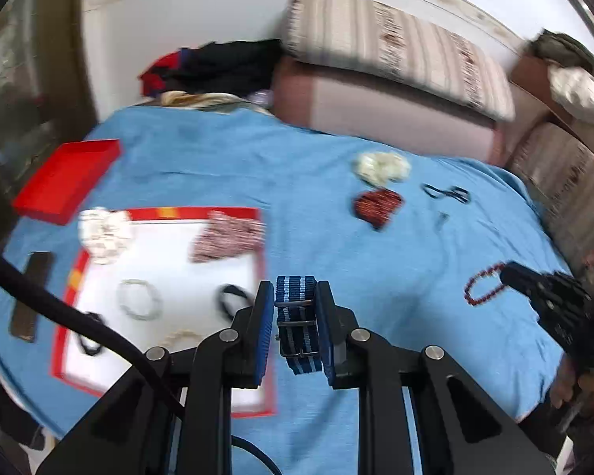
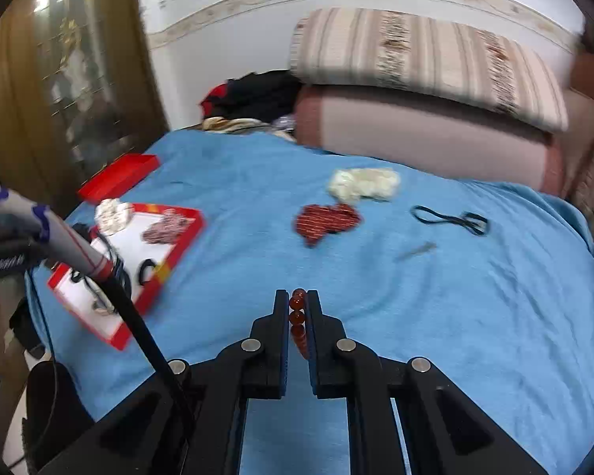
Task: Organize jewelry
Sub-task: 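Carry the bracelet and watch onto the tray and open both tools, then move the left tool toward the red polka-dot scrunchie while the right tool approaches the metal hair clip, then grasp the red polka-dot scrunchie with the left tool while the right tool grasps the metal hair clip, then carry the scrunchie and hair clip over the tray with both tools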
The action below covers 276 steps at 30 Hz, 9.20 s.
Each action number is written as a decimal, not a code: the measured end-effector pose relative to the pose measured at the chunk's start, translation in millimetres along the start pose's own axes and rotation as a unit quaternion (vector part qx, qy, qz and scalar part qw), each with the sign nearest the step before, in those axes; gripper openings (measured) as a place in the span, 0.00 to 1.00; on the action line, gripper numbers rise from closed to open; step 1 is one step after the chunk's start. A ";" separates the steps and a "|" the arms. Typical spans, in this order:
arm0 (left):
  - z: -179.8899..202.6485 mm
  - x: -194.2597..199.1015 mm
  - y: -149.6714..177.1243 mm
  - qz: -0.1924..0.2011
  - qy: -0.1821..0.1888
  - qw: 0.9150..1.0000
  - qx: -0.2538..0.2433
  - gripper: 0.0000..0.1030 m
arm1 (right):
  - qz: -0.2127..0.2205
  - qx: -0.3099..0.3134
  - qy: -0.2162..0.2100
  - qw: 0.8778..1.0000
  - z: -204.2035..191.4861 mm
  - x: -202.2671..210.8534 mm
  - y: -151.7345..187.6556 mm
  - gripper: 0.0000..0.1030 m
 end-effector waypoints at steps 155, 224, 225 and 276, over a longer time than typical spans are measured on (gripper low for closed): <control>115.0 -242.7 -31.6 -0.071 0.020 0.997 -0.023 0.58 | -0.073 -0.226 0.082 0.968 190.0 -170.3 28.6 0.41; 140.4 -41.1 26.6 -0.008 0.008 0.999 -0.038 0.12 | -0.022 -0.179 0.073 0.981 106.3 -7.1 53.0 0.04; 137.6 -38.3 28.8 -0.009 0.007 0.999 -0.034 0.12 | -0.021 -0.179 0.070 0.981 103.6 -4.8 53.0 0.04; -121.6 18.1 63.2 -0.005 -0.137 0.983 0.125 0.12 | -0.066 -0.003 -0.145 0.987 -149.0 -80.6 -9.7 0.04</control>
Point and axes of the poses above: each gripper's, at about its wrist camera, not at the fingertips, and x roughly against the way its jaws point, z to its right, y to its underside, the point moved 1 cm from there along -x, roughly the way its jaws point, and after that the axes turned 7 degrees about z, right-handed, at the moved point
